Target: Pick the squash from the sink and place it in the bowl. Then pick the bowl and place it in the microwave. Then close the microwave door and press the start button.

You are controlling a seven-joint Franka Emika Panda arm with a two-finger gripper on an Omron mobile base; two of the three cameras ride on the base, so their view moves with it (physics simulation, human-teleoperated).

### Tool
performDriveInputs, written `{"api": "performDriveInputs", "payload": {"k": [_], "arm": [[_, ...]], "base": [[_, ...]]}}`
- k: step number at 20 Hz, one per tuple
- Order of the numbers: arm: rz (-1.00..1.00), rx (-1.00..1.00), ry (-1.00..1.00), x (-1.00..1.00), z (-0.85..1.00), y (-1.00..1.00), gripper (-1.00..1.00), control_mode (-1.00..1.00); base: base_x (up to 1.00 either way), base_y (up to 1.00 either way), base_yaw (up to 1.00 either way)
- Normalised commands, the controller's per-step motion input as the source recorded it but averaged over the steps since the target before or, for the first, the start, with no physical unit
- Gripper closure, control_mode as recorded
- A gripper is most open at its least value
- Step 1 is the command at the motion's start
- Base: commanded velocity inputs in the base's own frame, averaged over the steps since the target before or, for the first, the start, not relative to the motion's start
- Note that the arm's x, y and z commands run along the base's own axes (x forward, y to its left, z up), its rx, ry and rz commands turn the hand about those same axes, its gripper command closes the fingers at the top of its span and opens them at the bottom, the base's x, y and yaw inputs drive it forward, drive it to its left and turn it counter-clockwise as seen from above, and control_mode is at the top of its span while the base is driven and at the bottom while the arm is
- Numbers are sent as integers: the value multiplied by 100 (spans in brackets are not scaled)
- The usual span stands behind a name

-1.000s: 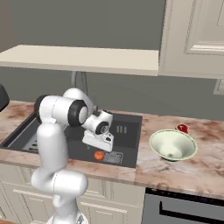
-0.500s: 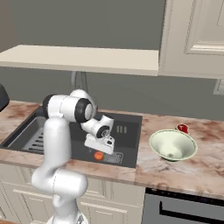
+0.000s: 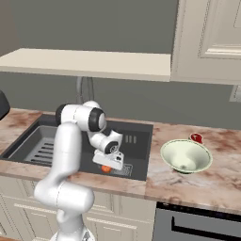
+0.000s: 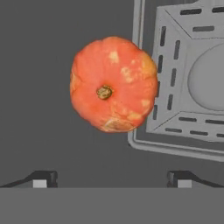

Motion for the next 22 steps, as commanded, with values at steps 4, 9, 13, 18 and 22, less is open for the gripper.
{"api": "performDriveInputs", "payload": {"k": [4,9,13,18,22], "arm": [[2,0,0,35,-26,0,-100,-100],[3,0,0,42,-21,0,-100,-100],[4,0,0,41,-34,0,-100,-100],[5,0,0,21,-34,0,-100,-100],[4,0,-1,-15,-12,0,100,-100]], "base": [[0,0,0],[0,0,0],[0,0,0],[0,0,0],[0,0,0]]}}
